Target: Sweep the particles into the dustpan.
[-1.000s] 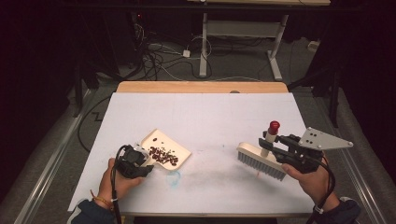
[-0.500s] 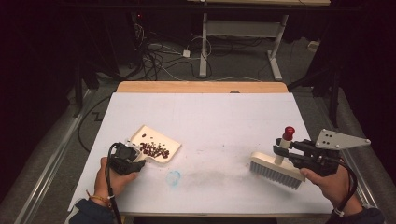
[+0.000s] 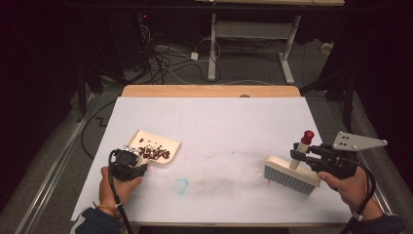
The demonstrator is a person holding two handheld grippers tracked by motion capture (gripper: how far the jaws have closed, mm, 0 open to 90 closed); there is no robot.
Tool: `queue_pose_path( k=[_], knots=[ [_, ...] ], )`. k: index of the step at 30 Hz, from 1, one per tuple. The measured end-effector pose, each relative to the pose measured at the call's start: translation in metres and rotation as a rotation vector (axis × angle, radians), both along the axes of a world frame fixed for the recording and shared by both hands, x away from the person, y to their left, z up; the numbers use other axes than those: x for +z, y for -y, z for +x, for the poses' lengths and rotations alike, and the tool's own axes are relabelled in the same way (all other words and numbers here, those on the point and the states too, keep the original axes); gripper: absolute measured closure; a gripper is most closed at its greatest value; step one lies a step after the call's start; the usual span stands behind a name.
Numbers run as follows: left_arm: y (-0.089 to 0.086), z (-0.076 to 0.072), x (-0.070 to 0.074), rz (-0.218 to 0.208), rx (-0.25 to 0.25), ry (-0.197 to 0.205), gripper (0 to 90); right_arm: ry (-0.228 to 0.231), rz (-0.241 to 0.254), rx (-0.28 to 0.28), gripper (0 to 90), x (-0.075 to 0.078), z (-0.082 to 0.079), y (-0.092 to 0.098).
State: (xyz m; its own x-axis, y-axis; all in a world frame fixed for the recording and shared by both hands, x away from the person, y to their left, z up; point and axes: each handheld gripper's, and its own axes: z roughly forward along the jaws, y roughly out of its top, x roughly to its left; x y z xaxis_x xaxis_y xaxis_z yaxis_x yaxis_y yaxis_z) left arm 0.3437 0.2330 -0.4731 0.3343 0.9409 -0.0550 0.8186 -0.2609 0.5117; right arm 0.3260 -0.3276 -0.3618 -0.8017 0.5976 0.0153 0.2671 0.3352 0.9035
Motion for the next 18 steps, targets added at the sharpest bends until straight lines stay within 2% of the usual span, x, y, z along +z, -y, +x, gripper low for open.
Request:
queue_pose_path(
  k=[6,11,14,15,17,18],
  knots=[
    [0.009,-0.004,0.0,-0.045,-0.028,-0.01,51.5,-0.008,0.019,-0.005,69.2,-0.003,0.021,0.002],
    [0.014,-0.01,0.0,-0.04,-0.061,-0.003,46.4,-0.018,0.014,-0.042,67.6,-0.005,0.039,-0.003],
    [0.013,-0.015,0.001,-0.047,-0.081,0.031,44.3,-0.029,0.017,-0.075,66.4,-0.007,0.048,-0.006],
    [0.012,-0.017,0.002,-0.035,-0.085,0.043,44.3,-0.033,0.021,-0.085,66.3,-0.008,0.051,-0.007],
    [0.011,-0.024,0.005,-0.036,-0.126,0.089,44.2,-0.031,0.024,-0.096,65.4,-0.009,0.057,-0.008],
    [0.011,-0.026,0.006,-0.037,-0.132,0.1,44.1,-0.027,0.012,-0.109,64.9,-0.01,0.061,-0.009]
  ],
)
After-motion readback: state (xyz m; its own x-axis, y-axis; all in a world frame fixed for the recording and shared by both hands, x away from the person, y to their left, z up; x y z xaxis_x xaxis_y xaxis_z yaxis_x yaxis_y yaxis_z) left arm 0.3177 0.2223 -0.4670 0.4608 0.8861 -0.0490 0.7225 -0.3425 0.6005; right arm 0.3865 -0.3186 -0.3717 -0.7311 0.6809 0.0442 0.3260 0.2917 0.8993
